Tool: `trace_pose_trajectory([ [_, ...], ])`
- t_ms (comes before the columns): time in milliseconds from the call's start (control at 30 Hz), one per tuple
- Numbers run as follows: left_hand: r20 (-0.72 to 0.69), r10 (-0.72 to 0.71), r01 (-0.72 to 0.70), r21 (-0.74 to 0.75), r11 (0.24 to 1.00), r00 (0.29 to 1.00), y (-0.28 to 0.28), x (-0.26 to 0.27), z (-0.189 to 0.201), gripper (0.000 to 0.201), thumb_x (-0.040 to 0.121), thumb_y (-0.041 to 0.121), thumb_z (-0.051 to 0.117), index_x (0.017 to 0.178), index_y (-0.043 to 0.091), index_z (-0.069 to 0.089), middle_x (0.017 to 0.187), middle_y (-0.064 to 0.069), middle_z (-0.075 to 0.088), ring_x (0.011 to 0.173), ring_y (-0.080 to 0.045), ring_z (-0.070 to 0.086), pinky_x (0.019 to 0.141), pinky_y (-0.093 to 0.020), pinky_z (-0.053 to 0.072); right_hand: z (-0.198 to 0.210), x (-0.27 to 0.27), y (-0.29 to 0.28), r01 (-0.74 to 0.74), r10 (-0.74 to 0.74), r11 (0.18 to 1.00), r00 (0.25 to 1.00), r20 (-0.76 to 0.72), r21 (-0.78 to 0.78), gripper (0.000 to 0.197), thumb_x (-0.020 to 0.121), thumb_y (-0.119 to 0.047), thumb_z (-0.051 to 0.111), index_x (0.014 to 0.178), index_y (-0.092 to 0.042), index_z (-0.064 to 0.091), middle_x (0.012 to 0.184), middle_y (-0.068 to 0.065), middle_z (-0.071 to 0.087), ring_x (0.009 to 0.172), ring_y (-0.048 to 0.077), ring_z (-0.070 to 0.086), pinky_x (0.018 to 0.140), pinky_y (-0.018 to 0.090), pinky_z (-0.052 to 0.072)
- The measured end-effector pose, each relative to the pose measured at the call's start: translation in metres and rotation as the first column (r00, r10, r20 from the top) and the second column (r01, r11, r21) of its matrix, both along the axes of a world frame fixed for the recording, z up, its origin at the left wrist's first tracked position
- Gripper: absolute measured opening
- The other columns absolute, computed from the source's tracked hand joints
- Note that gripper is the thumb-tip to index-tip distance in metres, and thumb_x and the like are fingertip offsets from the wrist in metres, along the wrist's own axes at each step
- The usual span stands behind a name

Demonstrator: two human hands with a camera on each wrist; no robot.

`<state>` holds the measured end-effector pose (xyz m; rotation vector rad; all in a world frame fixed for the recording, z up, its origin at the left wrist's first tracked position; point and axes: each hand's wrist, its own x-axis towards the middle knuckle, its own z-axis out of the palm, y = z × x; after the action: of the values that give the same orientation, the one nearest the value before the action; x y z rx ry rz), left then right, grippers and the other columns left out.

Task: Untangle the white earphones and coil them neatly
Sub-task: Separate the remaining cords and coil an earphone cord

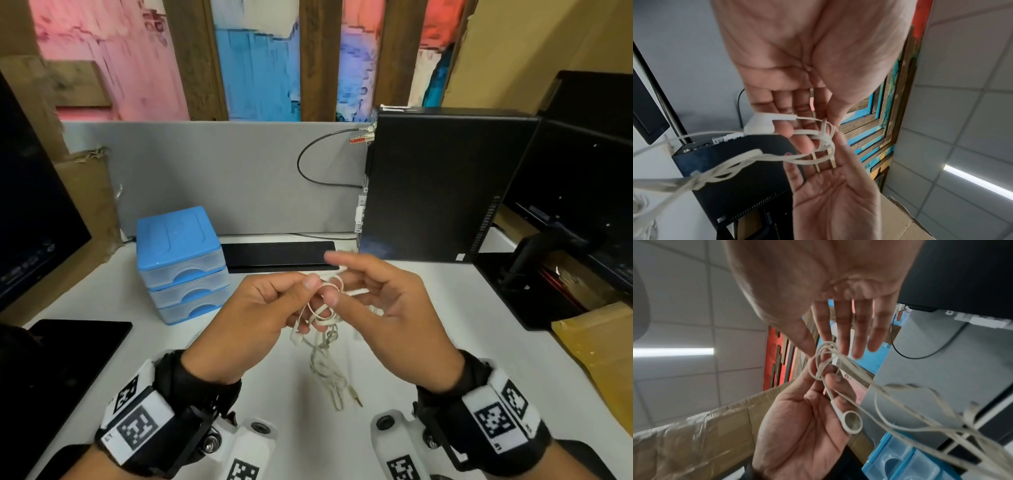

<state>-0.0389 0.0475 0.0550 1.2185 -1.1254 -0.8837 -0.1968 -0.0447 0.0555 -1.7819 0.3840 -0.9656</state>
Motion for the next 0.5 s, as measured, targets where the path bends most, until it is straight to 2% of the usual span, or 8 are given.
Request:
trace_pose_trajectory([
  [67, -0.029, -0.006, 0.007, 0.022, 1.0, 1.0, -0.001, -0.001, 0.001, 0.042, 0.098, 0.039, 0.054, 0.1, 0.003, 0.076, 0.081, -0.011, 0.072, 0.07, -0.021, 0.065, 0.061, -0.025, 0.049, -0.001, 0.0, -0.001, -0.025, 0.024, 0.998, 1.0, 0.016, 0.066, 0.021, 0.087, -0.006, 0.072, 0.108, -0.01, 0.07, 0.082, 0.008, 0.074, 0.077, 0.018, 0.074, 0.072, 0.045, 0.058],
  [100, -0.04, -0.005, 0.006, 0.031, 1.0, 0.999, -0.001, -0.003, 0.002, 0.043, 0.098, 0.039, 0.052, 0.101, 0.002, 0.075, 0.081, -0.011, 0.073, 0.069, -0.023, 0.066, 0.06, -0.025, 0.049, -0.001, 0.0, -0.001, -0.012, 0.01, 0.997, 1.0, 0.024, 0.075, 0.018, 0.087, -0.004, 0.072, 0.104, -0.009, 0.07, 0.078, 0.008, 0.072, 0.073, 0.017, 0.073, 0.069, 0.044, 0.057],
  [167, -0.081, -0.002, 0.005, 0.035, 0.999, 0.997, -0.001, -0.004, 0.002, 0.043, 0.094, 0.037, 0.048, 0.099, 0.003, 0.074, 0.081, -0.013, 0.073, 0.068, -0.024, 0.067, 0.059, -0.026, 0.049, -0.002, 0.0, 0.001, 0.02, -0.021, 0.999, 0.999, 0.036, 0.039, 0.017, 0.086, -0.003, 0.073, 0.101, -0.01, 0.068, 0.076, 0.006, 0.07, 0.071, 0.017, 0.073, 0.065, 0.037, 0.056],
  [233, -0.116, -0.008, 0.012, 0.031, 0.999, 0.993, -0.001, -0.003, 0.004, 0.038, 0.098, 0.038, 0.053, 0.095, 0.007, 0.074, 0.082, -0.015, 0.073, 0.069, -0.025, 0.068, 0.059, -0.027, 0.049, -0.002, 0.0, 0.003, 0.055, -0.054, 0.998, 0.997, 0.056, -0.02, 0.02, 0.086, -0.001, 0.073, 0.101, -0.013, 0.066, 0.08, 0.007, 0.07, 0.069, 0.018, 0.073, 0.064, 0.032, 0.056],
  [333, -0.095, -0.009, 0.012, 0.029, 1.0, 0.995, 0.001, -0.002, 0.005, 0.022, 0.086, 0.031, 0.064, 0.091, 0.01, 0.07, 0.084, -0.017, 0.074, 0.068, -0.025, 0.068, 0.058, -0.025, 0.049, -0.003, -0.001, 0.007, 0.13, -0.116, 0.977, 0.989, 0.088, -0.168, 0.02, 0.087, 0.001, 0.071, 0.096, -0.017, 0.064, 0.082, -0.004, 0.069, 0.065, 0.009, 0.072, 0.058, 0.021, 0.052],
  [400, -0.082, -0.005, 0.006, 0.018, 1.0, 0.997, 0.001, -0.001, 0.005, 0.024, 0.077, 0.021, 0.074, 0.094, 0.007, 0.064, 0.081, -0.018, 0.074, 0.064, -0.023, 0.066, 0.057, -0.025, 0.049, -0.004, -0.002, 0.01, 0.154, -0.136, 0.954, 0.987, 0.087, -0.258, 0.012, 0.089, -0.003, 0.068, 0.087, -0.013, 0.062, 0.079, -0.008, 0.068, 0.06, 0.01, 0.071, 0.052, 0.028, 0.054],
  [433, -0.081, -0.012, 0.013, 0.008, 1.0, 0.997, 0.002, -0.001, 0.005, 0.03, 0.073, 0.02, 0.08, 0.095, 0.007, 0.063, 0.08, -0.018, 0.074, 0.063, -0.022, 0.066, 0.058, -0.026, 0.05, -0.005, -0.003, 0.011, 0.156, -0.139, 0.952, 0.987, 0.084, -0.264, 0.012, 0.09, -0.004, 0.068, 0.084, -0.011, 0.06, 0.077, -0.007, 0.068, 0.057, 0.012, 0.07, 0.049, 0.035, 0.054],
  [500, -0.082, -0.041, 0.04, -0.006, 0.999, 0.996, 0.002, 0.001, 0.003, 0.036, 0.066, 0.022, 0.084, 0.094, 0.01, 0.065, 0.08, -0.018, 0.073, 0.067, -0.023, 0.068, 0.065, -0.027, 0.055, -0.004, -0.005, 0.01, 0.151, -0.138, 0.962, 0.988, 0.073, -0.229, 0.017, 0.09, -0.005, 0.069, 0.08, -0.01, 0.057, 0.07, -0.002, 0.067, 0.053, 0.016, 0.07, 0.044, 0.042, 0.051],
])
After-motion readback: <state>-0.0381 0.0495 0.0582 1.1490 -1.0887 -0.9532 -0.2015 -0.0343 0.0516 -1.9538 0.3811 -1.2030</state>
